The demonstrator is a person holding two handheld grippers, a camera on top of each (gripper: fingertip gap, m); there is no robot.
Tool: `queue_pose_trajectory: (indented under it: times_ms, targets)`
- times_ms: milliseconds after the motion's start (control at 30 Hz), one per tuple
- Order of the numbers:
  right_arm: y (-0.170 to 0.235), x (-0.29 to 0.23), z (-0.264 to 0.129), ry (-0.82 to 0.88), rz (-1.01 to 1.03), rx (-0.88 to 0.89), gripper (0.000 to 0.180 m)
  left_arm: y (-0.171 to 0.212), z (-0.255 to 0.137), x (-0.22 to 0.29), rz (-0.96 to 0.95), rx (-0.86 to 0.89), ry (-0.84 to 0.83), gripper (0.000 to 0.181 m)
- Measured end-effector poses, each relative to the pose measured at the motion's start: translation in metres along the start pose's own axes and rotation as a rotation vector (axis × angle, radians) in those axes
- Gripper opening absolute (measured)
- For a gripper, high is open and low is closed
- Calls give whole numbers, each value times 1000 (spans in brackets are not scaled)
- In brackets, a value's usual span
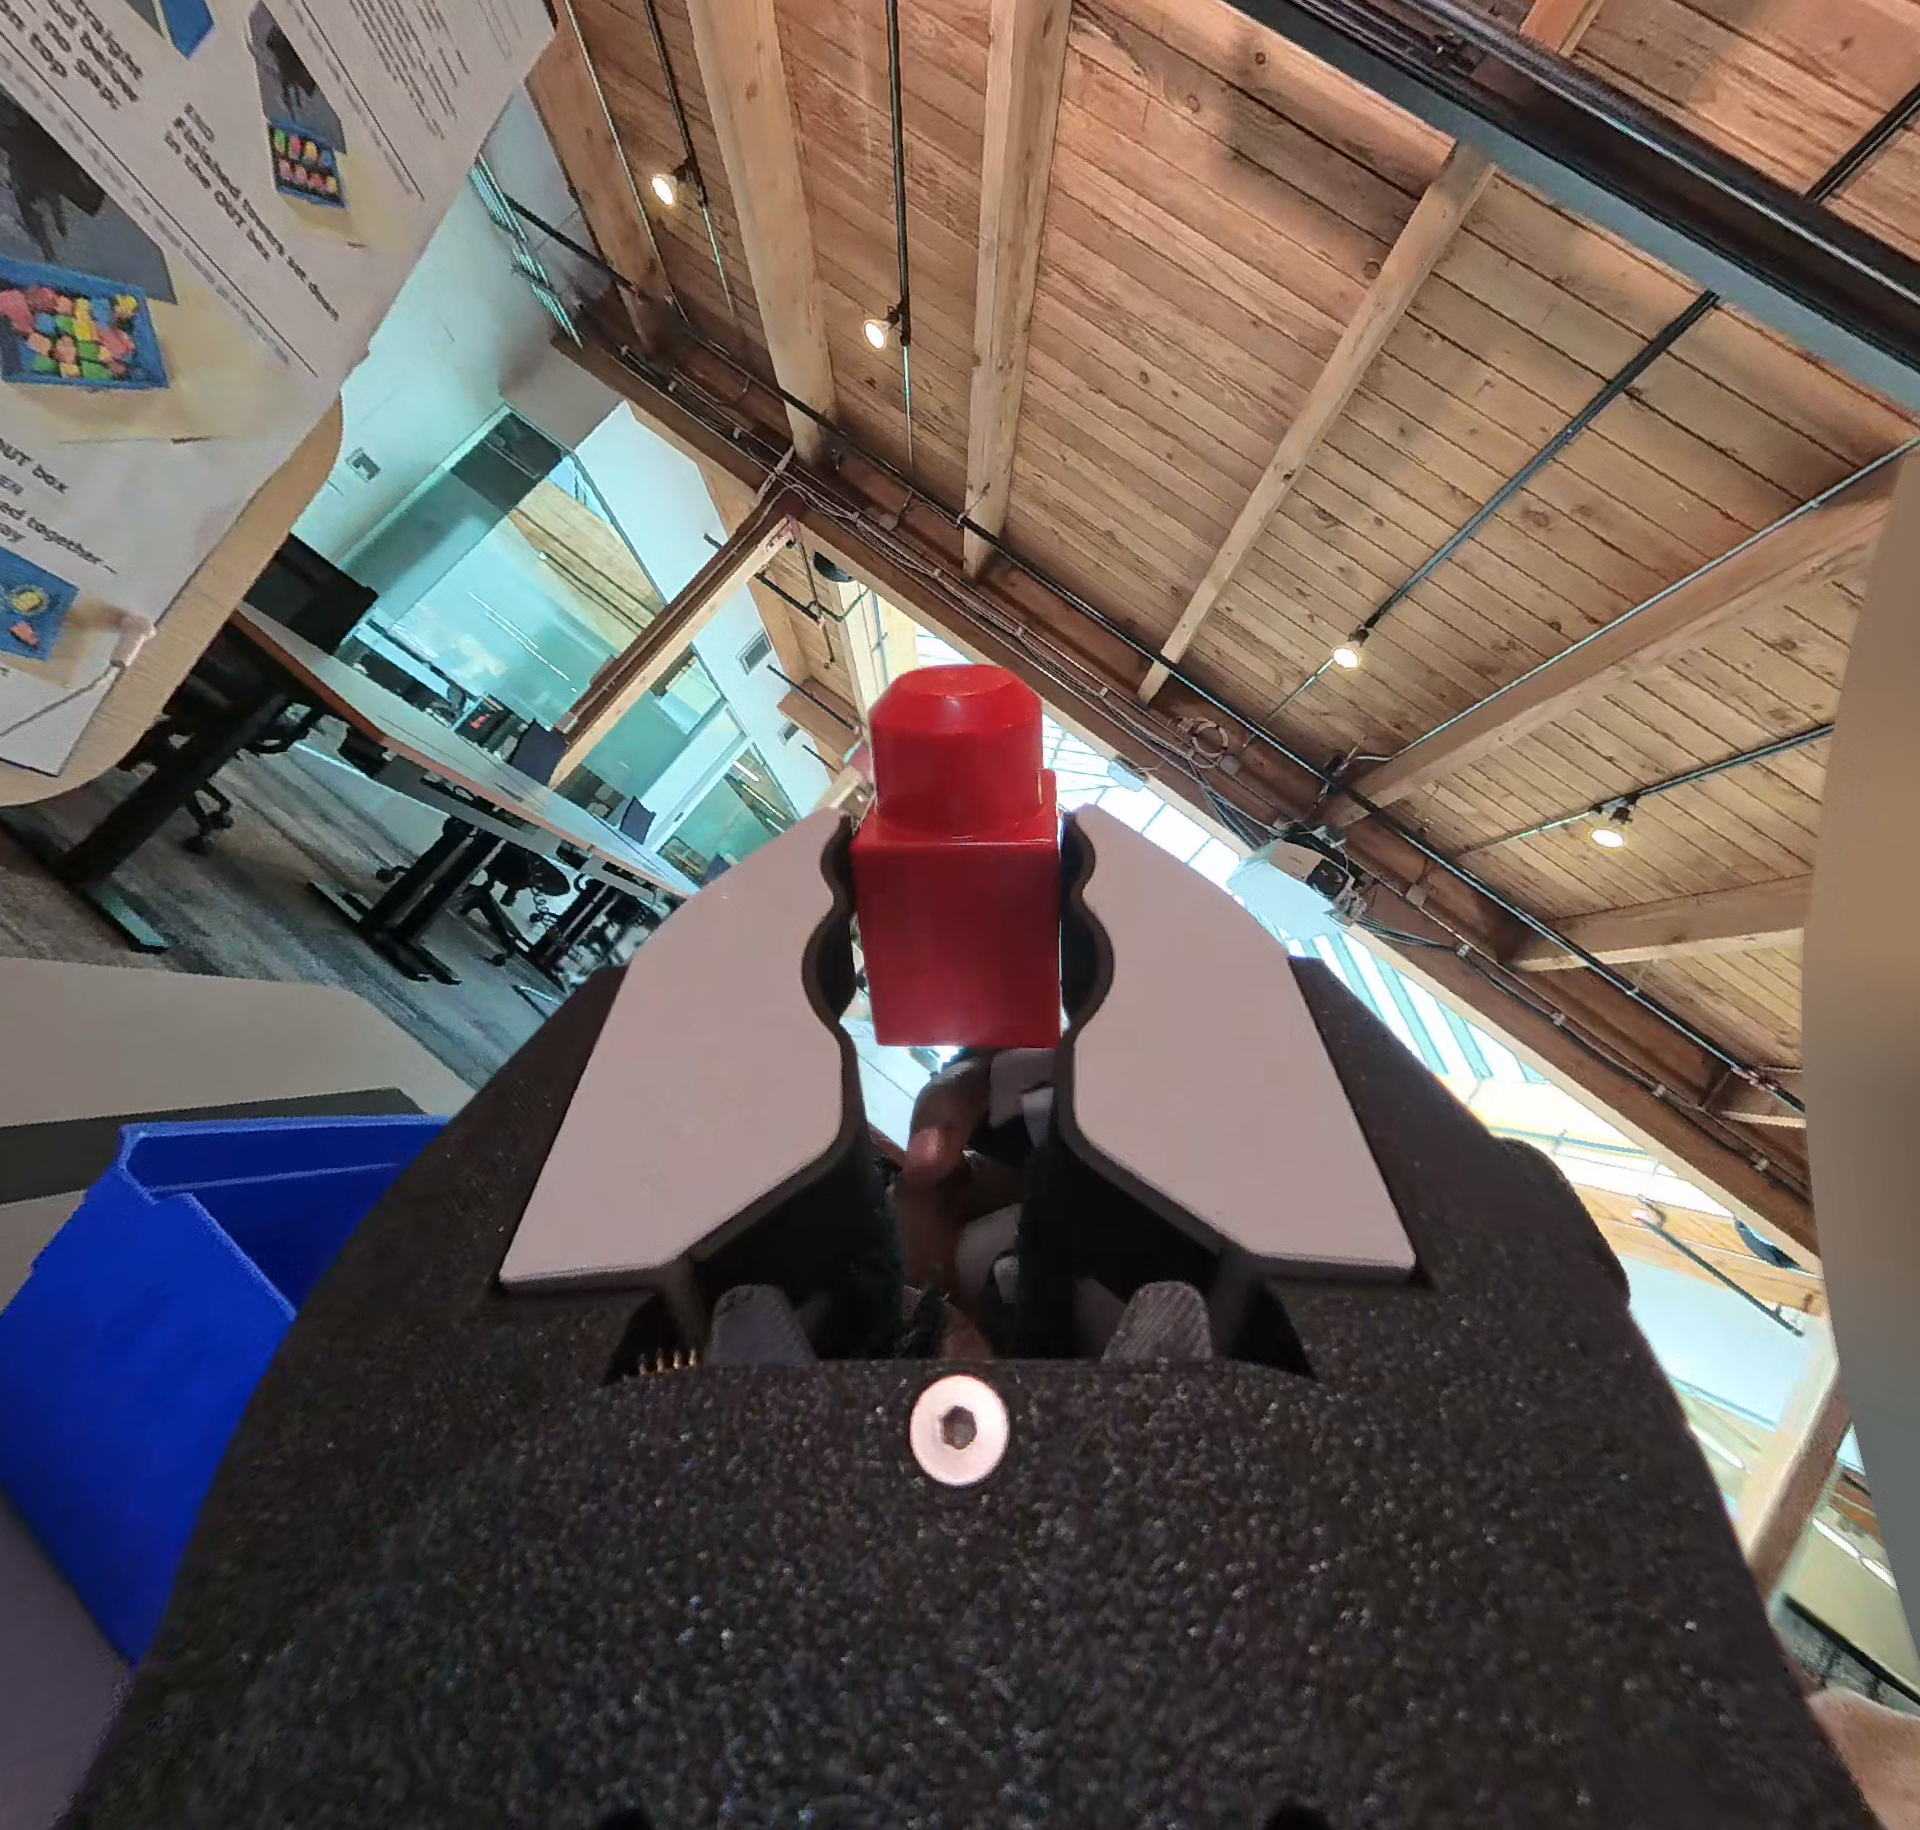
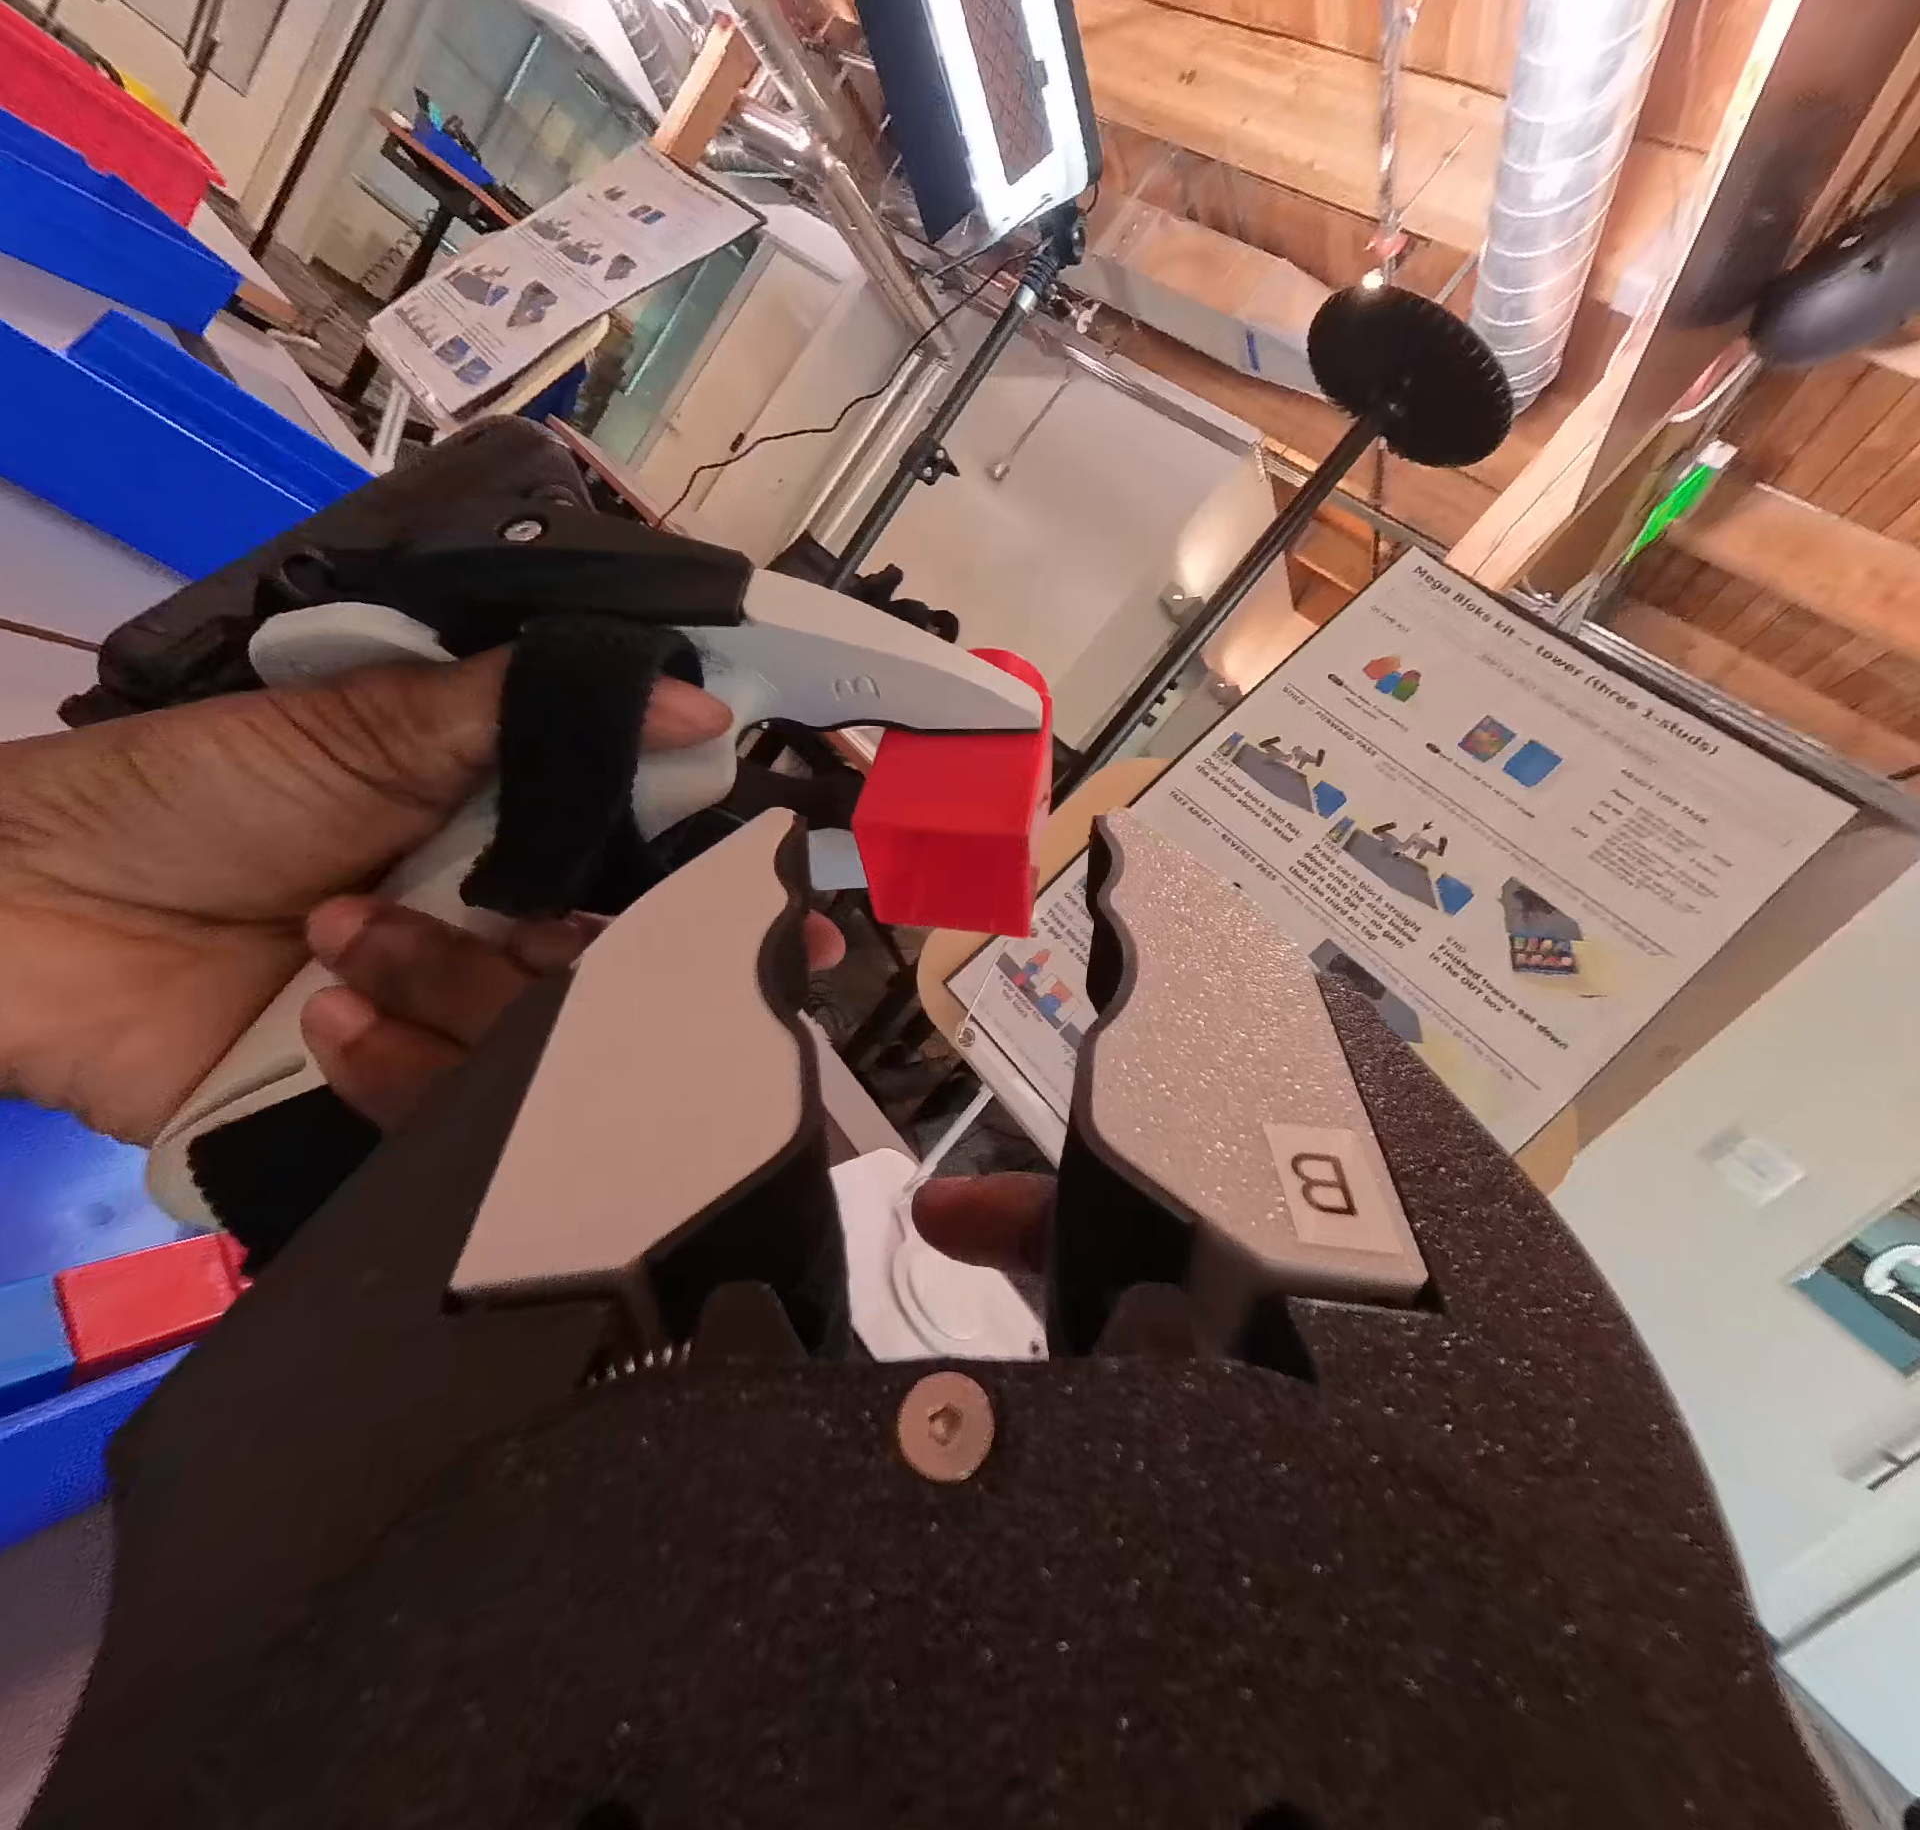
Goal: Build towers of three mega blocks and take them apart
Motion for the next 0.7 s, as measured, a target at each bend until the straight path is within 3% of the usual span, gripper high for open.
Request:
queue_pose_trajectory:
  times_ms: [200, 367, 533, 700]
  targets:
    - [4, 5, -1, 58, -94, -33, 34, 8, 3, 5, 35, -70, 6, 37]
    - [30, 75, -33, 249, 78, -167, 34, -27, -18, -2, 429, -117, -183, 61]
    - [167, 137, -95, 425, 497, -678, 34, -72, -73, -20, 898, -301, -543, 56]
    - [294, 124, -153, 509, 711, -1162, 34, -101, -120, -31, 975, -362, -736, 52]
Point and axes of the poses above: each gripper's, where its closed fingertips meet, z out along the fingers, y out of its underside, x = y × z across the jaws, the point moved 2 cm from there along -z, back along the fingers, and after that the axes turned 5 degrees about z, right-handed, at the moved point
